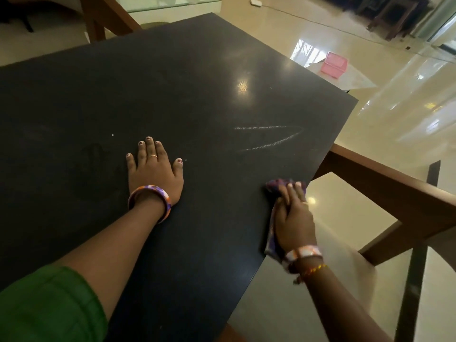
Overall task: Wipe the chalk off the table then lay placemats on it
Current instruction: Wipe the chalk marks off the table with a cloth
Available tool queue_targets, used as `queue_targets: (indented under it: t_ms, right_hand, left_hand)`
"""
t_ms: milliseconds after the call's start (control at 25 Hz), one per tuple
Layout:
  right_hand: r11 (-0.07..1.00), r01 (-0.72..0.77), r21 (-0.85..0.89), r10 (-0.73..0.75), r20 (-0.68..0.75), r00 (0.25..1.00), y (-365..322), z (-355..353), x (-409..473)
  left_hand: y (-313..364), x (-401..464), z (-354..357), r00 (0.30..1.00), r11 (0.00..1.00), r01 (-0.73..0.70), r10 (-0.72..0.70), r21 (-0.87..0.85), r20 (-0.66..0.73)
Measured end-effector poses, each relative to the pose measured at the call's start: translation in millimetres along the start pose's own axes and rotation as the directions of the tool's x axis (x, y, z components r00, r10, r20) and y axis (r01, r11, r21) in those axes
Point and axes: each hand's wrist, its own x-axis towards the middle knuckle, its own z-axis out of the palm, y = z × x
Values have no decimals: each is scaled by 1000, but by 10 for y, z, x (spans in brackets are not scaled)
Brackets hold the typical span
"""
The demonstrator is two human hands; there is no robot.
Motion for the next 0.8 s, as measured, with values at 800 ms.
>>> queue_targets:
  t_ms: [800]
  right_hand:
    - [879, 84, -469, -19, 141, 990, 341, -63, 1801]
  left_hand:
    - [685, 792, 23, 998, 997, -60, 60, -56, -10]
